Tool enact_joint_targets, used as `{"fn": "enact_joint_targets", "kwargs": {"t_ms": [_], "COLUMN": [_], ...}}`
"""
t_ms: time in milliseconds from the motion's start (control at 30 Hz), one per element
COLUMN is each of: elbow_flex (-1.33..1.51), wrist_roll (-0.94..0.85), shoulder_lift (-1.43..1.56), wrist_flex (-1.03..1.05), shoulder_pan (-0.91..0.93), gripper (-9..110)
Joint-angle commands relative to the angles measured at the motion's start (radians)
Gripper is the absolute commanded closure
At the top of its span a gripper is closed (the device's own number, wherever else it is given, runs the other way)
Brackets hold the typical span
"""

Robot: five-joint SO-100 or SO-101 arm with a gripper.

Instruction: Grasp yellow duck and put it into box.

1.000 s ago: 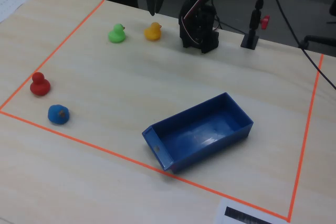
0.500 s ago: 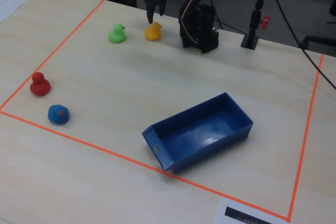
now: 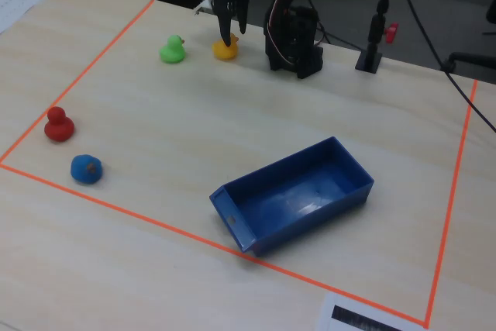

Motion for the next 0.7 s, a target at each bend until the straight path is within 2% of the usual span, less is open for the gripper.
{"fn": "enact_joint_targets", "kwargs": {"t_ms": [0, 400, 667], "elbow_flex": [-0.112, -0.232, -0.161], "wrist_roll": [0.032, 0.017, 0.003], "shoulder_lift": [-0.02, -0.144, -0.176], "wrist_flex": [0.06, 0.101, 0.003], "shoulder_pan": [-0.031, -0.008, -0.005], "gripper": [79, 78, 77]}}
